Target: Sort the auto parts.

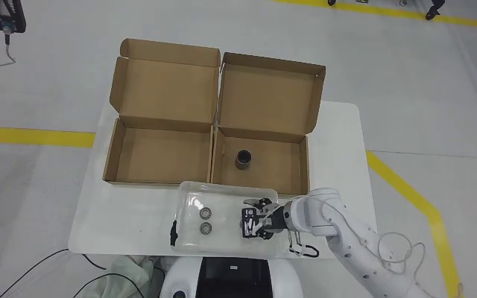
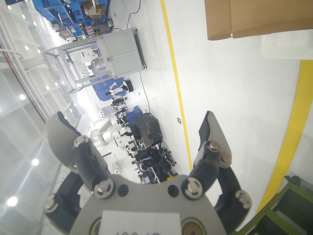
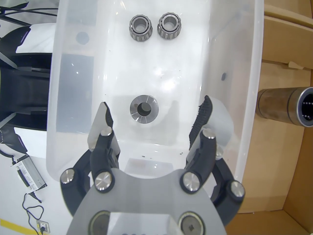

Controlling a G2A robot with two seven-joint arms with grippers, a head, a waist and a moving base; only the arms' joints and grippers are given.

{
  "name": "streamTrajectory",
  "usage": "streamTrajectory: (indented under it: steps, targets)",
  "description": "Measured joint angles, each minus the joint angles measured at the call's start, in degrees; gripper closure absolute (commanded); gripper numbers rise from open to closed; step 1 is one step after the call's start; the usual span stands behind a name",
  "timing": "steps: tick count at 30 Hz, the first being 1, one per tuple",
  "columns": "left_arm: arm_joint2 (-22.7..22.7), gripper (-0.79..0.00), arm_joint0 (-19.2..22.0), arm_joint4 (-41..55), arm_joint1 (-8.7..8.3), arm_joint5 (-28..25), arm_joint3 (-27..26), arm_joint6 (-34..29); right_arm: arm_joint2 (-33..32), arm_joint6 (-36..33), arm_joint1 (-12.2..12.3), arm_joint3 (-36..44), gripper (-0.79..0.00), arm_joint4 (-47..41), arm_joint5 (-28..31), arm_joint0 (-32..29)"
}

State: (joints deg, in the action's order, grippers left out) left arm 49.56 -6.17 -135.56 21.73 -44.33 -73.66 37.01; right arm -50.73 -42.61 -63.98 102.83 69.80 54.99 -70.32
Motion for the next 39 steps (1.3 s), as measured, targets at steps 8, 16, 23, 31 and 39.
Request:
streamTrajectory:
  steps: [8,16,23,31,39]
  targets:
    - [0.0,-0.785,0.0,0.0,0.00,0.0,0.0,0.0,3.1,-1.5,-0.3,-1.8,-0.674,0.1,-0.3,2.4]
    - [0.0,-0.785,0.0,0.0,0.00,0.0,0.0,0.0,5.5,-2.3,-0.6,-3.5,-0.634,-1.2,-0.8,4.8]
    - [0.0,-0.785,0.0,0.0,0.00,0.0,0.0,0.0,7.6,-3.8,-1.0,-6.2,-0.579,-2.8,-1.6,6.6]
    - [0.0,-0.785,0.0,0.0,0.00,0.0,0.0,0.0,8.8,-3.8,-1.1,-8.4,-0.394,-4.3,-2.2,7.9]
    - [0.0,-0.785,0.0,0.0,0.00,0.0,0.0,0.0,9.4,-4.8,-0.8,-8.8,-0.083,-5.6,-2.4,8.1]
